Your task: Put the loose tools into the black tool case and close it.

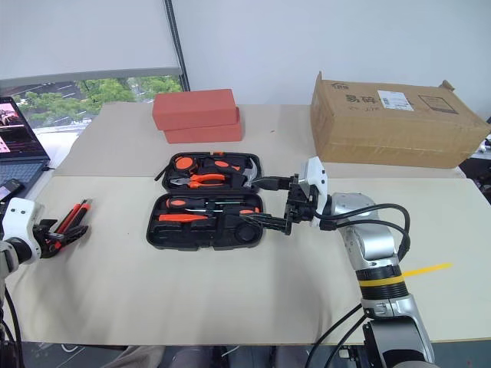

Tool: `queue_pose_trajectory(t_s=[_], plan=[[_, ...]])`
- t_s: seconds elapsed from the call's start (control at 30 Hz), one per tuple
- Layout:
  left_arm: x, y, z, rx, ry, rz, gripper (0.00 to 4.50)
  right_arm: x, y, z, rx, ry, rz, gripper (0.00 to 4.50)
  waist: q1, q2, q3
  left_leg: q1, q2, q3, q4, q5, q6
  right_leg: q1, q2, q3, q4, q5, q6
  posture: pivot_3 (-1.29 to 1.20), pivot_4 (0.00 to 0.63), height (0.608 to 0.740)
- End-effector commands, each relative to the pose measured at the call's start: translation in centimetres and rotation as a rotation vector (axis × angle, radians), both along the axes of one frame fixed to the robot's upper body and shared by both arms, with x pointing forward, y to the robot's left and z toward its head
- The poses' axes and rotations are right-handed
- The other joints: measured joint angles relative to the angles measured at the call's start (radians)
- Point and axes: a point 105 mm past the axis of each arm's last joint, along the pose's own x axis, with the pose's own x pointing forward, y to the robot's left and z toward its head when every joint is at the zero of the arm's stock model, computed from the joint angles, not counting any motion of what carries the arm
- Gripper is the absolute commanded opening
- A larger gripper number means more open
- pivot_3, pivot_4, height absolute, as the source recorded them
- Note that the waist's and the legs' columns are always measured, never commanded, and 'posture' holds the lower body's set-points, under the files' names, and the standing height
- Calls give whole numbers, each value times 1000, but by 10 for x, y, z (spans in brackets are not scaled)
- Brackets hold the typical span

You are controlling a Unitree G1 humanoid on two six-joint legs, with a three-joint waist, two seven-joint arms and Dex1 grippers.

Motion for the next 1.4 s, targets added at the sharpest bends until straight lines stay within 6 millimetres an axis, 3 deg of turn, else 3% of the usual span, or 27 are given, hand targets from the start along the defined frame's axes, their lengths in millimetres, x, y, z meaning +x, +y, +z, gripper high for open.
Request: queue_pose_trajectory(t_s=[0.03, 0.07, 0.23, 0.4, 0.5, 0.63, 0.8, 1.0, 1.2, 1.4], plan=[[-4, 9, 3, 14, 35, 18, 3806, -3, -1, 12, 11, -54, 6, 4500, -3, 0, 0, 0, 0, 0, 0, 0, 0, 0, 0, 0, 0, 0, 0, 0, 150, 711], [-5, 8, 2, 18, 47, 5, 3290, -3, 0, 12, 11, -55, 5, 4500, -4, 0, 0, 0, 0, 0, 0, 0, 0, 0, 0, 0, 0, 0, 0, 0, 150, 711], [-5, 6, 3, 15, 39, -4, 1657, -5, 1, 12, 16, -58, 17, 4500, -6, 0, 0, 1, 0, 1, 0, 0, 0, 0, 0, 1, 1, 0, 0, 0, 150, 711], [14, -14, 38, -66, -198, -90, 1650, -6, 1, 12, 11, -63, 31, 4500, -3, 0, 0, 0, 0, 0, 0, 0, 0, -1, 0, 1, 1, 0, 0, 0, 150, 711], [30, -51, 66, -105, -333, -260, 1650, -5, -2, 12, 2, -64, 22, 4500, 7, -1, 0, -1, 0, 0, 0, 0, 0, -1, -1, 0, 0, 0, 0, 0, 150, 711], [42, -111, 84, -96, -373, -561, 1650, -6, -8, 10, -8, -63, 0, 4500, 15, -2, 0, -3, -1, -1, 2, 0, 0, -1, -1, -2, 0, 0, 0, 0, 150, 711], [41, -172, 82, 75, -319, -923, 1650, -7, -15, 7, -23, -58, -23, 4500, 5, -1, 0, -2, -2, 0, 1, 0, 0, 0, 0, -1, 0, 0, 0, 0, 150, 711], [35, -218, 68, 245, -244, -1247, 1650, -10, -21, 4, -36, -64, -57, 4500, -3, -2, 0, -2, -1, 1, 1, 1, -2, -1, 3, 1, 0, 0, 0, 0, 150, 711], [23, -228, 42, 334, -72, -1413, 1650, -13, -25, 4, -36, -65, -85, 4500, -1, -2, 0, -2, -1, 0, 1, 1, -1, -1, 3, 1, -1, 0, 0, 0, 150, 711], [23, -244, 35, 357, -34, -1483, 1650, -14, -25, 6, -38, -67, -98, 4500, 3, -2, 0, -3, -1, 0, 1, 0, 0, -1, 3, 1, -1, 0, 0, 0, 150, 711]])
